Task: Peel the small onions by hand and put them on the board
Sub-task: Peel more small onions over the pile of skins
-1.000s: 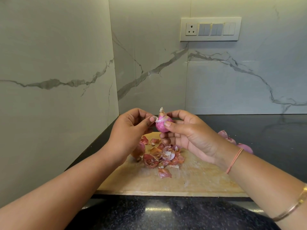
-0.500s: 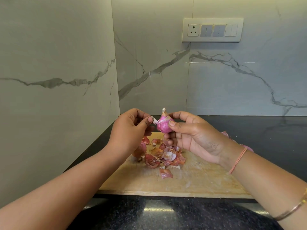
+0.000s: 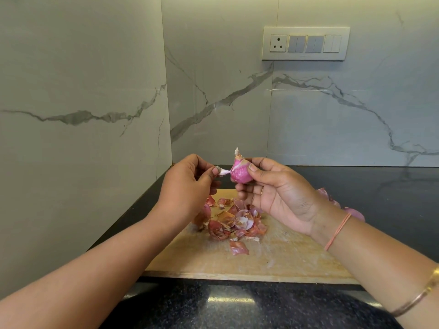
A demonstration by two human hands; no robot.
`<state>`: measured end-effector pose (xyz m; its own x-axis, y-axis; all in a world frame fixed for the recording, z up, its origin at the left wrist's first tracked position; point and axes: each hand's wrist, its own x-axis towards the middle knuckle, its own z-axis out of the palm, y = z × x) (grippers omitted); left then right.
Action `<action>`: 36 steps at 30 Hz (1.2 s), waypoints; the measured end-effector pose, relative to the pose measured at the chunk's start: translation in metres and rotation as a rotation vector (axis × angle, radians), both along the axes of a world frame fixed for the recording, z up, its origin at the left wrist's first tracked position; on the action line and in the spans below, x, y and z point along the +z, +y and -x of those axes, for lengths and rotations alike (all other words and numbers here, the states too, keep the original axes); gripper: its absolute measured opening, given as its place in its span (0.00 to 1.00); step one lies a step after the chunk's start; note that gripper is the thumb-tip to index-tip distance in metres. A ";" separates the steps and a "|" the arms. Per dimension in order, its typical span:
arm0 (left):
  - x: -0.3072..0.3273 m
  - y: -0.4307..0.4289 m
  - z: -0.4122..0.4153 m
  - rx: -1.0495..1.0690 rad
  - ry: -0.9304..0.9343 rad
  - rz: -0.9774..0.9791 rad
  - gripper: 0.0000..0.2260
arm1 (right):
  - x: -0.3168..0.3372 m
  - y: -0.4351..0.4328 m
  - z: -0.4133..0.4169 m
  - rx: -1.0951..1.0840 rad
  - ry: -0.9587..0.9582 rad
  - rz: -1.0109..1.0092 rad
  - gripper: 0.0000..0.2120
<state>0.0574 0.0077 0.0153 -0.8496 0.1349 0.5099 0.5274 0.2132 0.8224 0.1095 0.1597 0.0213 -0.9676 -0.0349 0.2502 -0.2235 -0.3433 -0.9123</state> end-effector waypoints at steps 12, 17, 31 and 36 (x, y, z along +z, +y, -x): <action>0.003 -0.009 0.002 0.045 0.040 0.045 0.05 | 0.005 0.005 -0.004 -0.013 -0.049 0.009 0.14; -0.001 -0.004 -0.004 -0.117 0.083 0.054 0.10 | 0.001 0.002 -0.003 0.037 -0.026 -0.014 0.08; 0.001 -0.002 -0.008 -0.174 -0.003 -0.071 0.09 | -0.003 0.001 -0.002 -0.012 0.025 -0.115 0.11; 0.002 -0.003 -0.007 -0.168 -0.015 -0.095 0.11 | -0.004 -0.001 -0.002 -0.012 0.035 -0.124 0.11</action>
